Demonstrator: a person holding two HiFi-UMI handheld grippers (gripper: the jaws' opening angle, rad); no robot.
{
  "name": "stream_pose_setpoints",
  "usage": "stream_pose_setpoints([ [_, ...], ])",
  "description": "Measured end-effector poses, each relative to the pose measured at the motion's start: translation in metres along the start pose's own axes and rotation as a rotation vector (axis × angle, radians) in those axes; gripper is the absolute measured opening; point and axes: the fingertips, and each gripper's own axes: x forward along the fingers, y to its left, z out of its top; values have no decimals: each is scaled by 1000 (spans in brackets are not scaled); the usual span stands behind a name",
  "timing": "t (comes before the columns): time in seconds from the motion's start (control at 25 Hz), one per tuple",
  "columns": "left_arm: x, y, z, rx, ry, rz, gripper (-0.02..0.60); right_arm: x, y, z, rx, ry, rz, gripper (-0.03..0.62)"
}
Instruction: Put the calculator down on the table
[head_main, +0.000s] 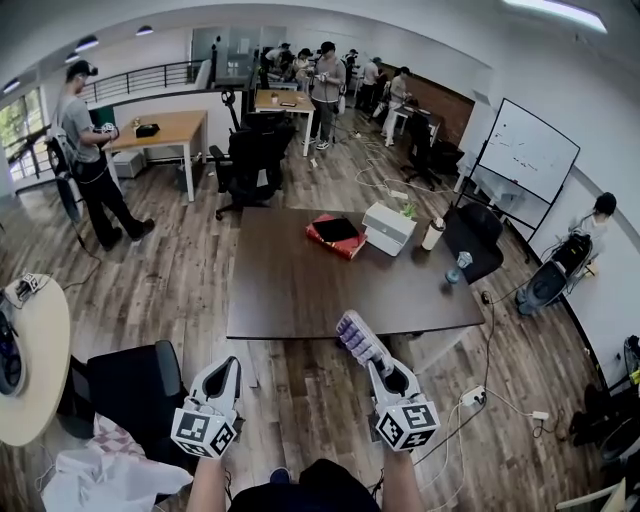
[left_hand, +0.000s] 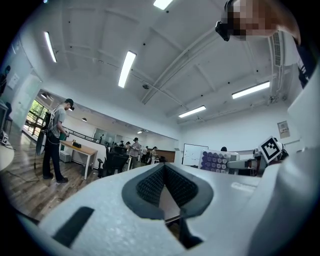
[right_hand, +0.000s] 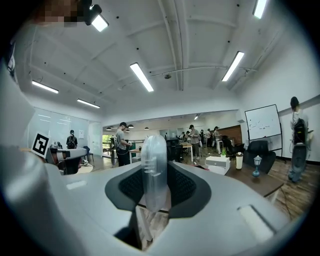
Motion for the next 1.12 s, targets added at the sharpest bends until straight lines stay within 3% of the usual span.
stream_pose_setpoints([
  [0.16,4,5,-1,-34,0,-17,-3,-2,4,-4,-3,5,-3,117],
  [0.48,26,-2,0,-15,-10,-81,-3,14,-4,-8,25,-20,-8,117],
  [0.76,51,19,5,5,-16,-45,-3,54,-13,-4,36,-24,25,117],
  [1.12,105,52,-6,-43,-18,15,-3,109,-52,-3,55,-13,35,117],
])
